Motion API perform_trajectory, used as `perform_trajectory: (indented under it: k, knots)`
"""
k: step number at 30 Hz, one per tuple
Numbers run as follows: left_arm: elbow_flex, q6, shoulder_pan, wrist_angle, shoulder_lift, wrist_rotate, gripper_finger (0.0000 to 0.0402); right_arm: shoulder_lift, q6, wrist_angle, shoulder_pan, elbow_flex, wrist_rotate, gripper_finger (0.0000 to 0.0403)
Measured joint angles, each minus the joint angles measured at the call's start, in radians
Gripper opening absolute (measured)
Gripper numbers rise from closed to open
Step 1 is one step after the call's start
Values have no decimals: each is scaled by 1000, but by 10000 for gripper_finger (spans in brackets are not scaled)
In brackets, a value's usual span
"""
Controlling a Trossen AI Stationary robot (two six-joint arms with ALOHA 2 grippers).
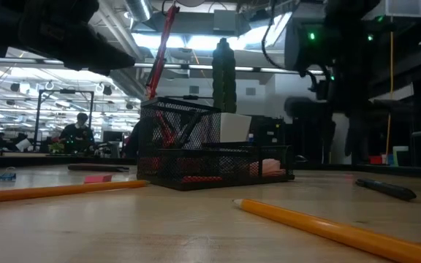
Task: Pick and place office supplies into organizer
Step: Put the pink binder clip into the black desk organizer
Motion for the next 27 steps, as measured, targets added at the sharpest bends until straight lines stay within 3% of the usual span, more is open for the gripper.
perform_trajectory:
  k: [7, 27]
  knots:
    - [0, 0, 0, -59, 0, 0, 4, 35, 155, -6, 3, -11, 0, 168]
    - [0, 1, 0, -72, 0, 0, 6, 93, 346, -66, 3, -11, 3, 168]
